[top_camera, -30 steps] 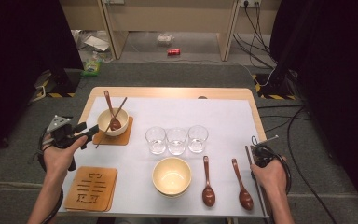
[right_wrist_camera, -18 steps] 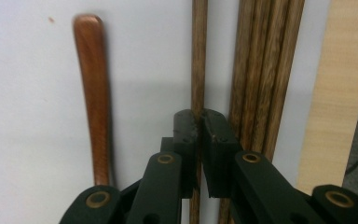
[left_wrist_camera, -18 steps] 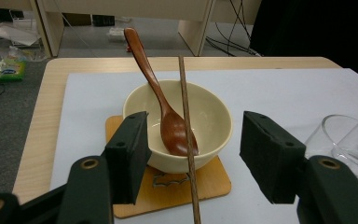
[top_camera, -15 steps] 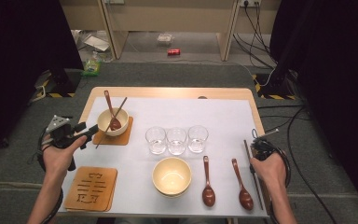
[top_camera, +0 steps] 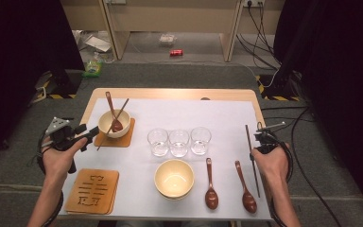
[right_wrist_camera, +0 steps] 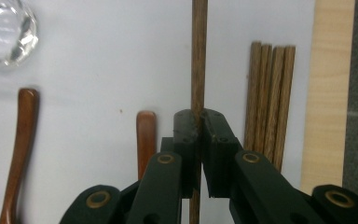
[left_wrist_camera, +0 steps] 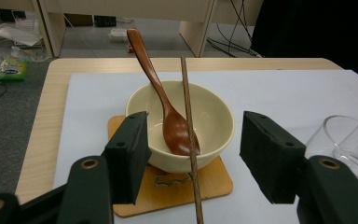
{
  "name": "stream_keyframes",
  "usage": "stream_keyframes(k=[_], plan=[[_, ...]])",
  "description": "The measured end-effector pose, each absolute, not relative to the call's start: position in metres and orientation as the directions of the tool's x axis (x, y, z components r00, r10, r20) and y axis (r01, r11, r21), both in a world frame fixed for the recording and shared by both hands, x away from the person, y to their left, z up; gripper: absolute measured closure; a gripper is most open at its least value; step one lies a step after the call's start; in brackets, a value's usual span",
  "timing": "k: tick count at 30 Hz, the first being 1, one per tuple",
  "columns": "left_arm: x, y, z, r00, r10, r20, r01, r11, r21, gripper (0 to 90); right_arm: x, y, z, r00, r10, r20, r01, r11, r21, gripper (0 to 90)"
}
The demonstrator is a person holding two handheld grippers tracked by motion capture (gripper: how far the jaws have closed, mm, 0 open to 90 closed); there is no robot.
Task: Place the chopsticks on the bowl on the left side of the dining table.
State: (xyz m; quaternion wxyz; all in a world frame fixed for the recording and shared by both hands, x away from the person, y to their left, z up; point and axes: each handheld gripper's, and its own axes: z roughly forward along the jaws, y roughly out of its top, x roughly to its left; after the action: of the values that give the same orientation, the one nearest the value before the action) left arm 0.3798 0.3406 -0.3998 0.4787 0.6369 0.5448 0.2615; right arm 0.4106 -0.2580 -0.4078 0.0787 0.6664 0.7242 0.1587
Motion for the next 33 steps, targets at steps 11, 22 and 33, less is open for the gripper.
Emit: stream_keyframes(k=[11, 22, 33], plan=[[0.379, 0.34, -0.399, 0.27, 0.945, -0.187, 0.441, 0.052, 0.896, 41.9, 0.417, -0.251, -0.39, -0.103, 0.99, 0.091, 0.886, 0.05, 0.462, 85.0], [0.378, 0.342, -0.398, 0.269, 0.945, -0.187, 0.439, 0.053, 0.897, 41.9, 0.423, -0.244, -0.382, -0.114, 0.989, 0.092, 0.831, 0.044, 0.555, 85.0], [0.378, 0.341, -0.397, 0.269, 0.945, -0.185, 0.435, 0.052, 0.899, 41.9, 0.43, -0.234, -0.372, -0.131, 0.986, 0.098, 0.755, 0.035, 0.654, 85.0]])
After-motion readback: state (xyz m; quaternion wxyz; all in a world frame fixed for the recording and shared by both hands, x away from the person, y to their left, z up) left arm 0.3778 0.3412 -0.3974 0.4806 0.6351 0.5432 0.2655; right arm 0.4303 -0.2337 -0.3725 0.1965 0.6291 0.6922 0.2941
